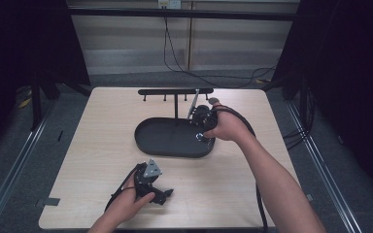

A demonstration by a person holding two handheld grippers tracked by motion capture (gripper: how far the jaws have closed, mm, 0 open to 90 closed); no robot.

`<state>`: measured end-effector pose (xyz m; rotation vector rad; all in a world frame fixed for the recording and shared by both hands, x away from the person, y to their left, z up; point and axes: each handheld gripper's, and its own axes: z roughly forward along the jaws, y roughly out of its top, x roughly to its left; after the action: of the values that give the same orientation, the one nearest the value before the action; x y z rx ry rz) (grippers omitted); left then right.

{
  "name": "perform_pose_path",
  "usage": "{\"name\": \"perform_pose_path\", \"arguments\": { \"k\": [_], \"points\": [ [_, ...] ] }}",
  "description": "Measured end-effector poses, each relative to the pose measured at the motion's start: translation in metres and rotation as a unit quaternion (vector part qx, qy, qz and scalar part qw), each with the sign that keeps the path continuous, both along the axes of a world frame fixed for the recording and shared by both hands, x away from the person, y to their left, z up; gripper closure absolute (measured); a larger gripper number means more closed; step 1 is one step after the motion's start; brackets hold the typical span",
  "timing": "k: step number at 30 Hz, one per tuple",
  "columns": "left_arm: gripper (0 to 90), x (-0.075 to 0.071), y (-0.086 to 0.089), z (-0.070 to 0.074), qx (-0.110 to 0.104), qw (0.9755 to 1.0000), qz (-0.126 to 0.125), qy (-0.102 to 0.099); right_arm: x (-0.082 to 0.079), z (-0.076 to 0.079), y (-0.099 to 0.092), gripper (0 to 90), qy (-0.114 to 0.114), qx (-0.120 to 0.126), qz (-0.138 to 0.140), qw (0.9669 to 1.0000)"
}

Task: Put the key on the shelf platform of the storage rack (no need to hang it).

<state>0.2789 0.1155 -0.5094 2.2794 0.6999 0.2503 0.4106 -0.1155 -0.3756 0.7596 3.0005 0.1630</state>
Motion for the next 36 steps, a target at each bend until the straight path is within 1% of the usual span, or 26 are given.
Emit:
{"name": "perform_pose_path", "arguments": {
  "k": [4, 7, 9, 11, 13, 17, 20, 24, 26, 30, 32, 33, 34, 35, 36],
  "points": [
    [0.0, 0.000, 0.000, 0.000, 0.000, 1.0000, 0.001, -0.001, 0.004, 0.003, 0.000, 72.5, 0.000, 0.003, 0.001, 1.0000],
    [0.0, 0.000, 0.000, 0.000, 0.000, 1.0000, 0.001, 0.000, 0.006, 0.005, 0.001, 72.4, 0.001, 0.001, 0.002, 1.0000],
    [0.0, 0.000, 0.000, 0.000, 0.000, 1.0000, 0.000, 0.000, 0.007, 0.004, 0.002, 72.4, 0.000, 0.007, 0.000, 1.0000],
    [0.0, 0.000, 0.000, 0.000, 0.000, 1.0000, 0.000, 0.000, 0.008, 0.003, 0.004, 72.4, 0.000, 0.003, 0.000, 1.0000],
    [0.0, 0.000, 0.000, 0.000, 0.001, 1.0000, 0.000, -0.001, 0.010, 0.002, 0.005, 72.4, 0.001, 0.004, 0.001, 1.0000],
    [0.0, 0.000, 0.000, 0.000, 0.000, 1.0000, 0.000, 0.000, 0.014, -0.002, 0.007, 72.3, -0.005, 0.004, 0.004, 1.0000],
    [0.0, 0.000, 0.000, 0.000, 0.000, 1.0000, 0.000, 0.000, 0.017, -0.005, 0.008, 72.2, -0.006, 0.008, 0.001, 1.0000],
    [0.0, 0.000, 0.000, 0.000, 0.000, 1.0000, 0.000, 0.000, 0.021, -0.011, 0.008, 72.1, -0.008, 0.002, -0.003, 1.0000],
    [0.0, 0.000, 0.000, 0.000, -0.001, 1.0000, 0.000, 0.001, 0.023, -0.013, 0.008, 72.1, -0.017, -0.002, -0.004, 0.9998],
    [0.0, 0.000, 0.000, 0.000, 0.000, 1.0000, 0.000, -0.001, 0.026, -0.017, 0.010, 71.7, -0.021, 0.001, -0.002, 0.9998],
    [0.0, 0.000, 0.000, 0.000, 0.000, 1.0000, 0.000, 0.000, 0.027, -0.019, 0.012, 71.5, -0.019, 0.000, -0.001, 0.9998],
    [0.0, 0.000, 0.000, 0.000, 0.000, 1.0000, 0.000, 0.000, 0.028, -0.021, 0.012, 82.6, -0.022, 0.000, 0.001, 0.9998],
    [0.0, 0.000, 0.000, 0.000, 0.000, 1.0000, 0.000, 0.000, 0.028, -0.020, 0.012, 86.0, -0.021, 0.006, 0.002, 0.9998],
    [0.0, 0.000, 0.000, 0.000, 0.000, 1.0000, 0.000, 0.000, 0.028, -0.020, 0.012, 86.6, -0.028, 0.015, 0.001, 0.9995],
    [0.0, 0.000, 0.000, 0.000, 0.000, 1.0000, -0.001, 0.000, 0.029, -0.019, 0.012, 86.3, -0.031, 0.018, -0.001, 0.9993]
  ]
}}
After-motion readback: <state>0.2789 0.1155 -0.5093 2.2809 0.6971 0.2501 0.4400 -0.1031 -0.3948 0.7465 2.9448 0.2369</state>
